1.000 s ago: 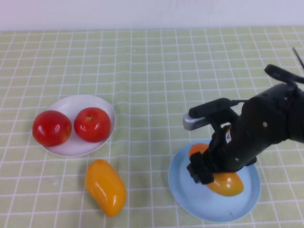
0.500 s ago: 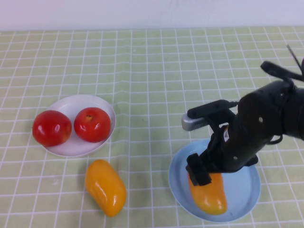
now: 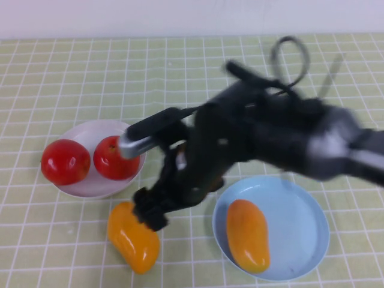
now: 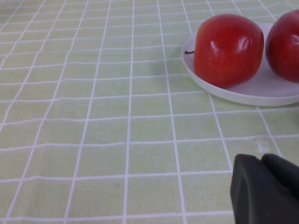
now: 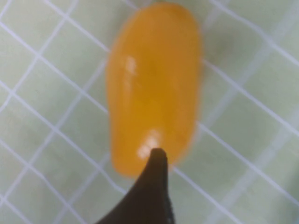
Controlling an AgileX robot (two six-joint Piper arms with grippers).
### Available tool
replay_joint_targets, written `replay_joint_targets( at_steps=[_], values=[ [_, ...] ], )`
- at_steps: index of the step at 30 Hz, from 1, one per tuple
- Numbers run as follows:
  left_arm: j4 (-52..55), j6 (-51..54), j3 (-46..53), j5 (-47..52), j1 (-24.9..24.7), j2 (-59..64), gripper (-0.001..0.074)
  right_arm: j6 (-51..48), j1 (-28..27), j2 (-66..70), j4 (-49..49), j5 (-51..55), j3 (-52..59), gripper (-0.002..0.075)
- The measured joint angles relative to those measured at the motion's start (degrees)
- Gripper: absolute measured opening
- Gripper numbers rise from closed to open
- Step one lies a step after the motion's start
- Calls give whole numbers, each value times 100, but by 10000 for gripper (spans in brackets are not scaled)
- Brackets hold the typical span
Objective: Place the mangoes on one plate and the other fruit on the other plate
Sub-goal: Put another type of fruit in the right plate
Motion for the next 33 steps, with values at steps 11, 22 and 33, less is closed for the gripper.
replay_joint_targets(
  at_steps=[11,22,33],
  values=[
    [0,0,0,0,0,0,4,-483,462,1588,10,585,-1634,685],
    [0,0,0,0,0,0,4,-582,485,2204,-36,517,-1920,671],
    [0,0,0,0,0,0,4,-464,472,1854,-86,755,-1877,551]
  ],
)
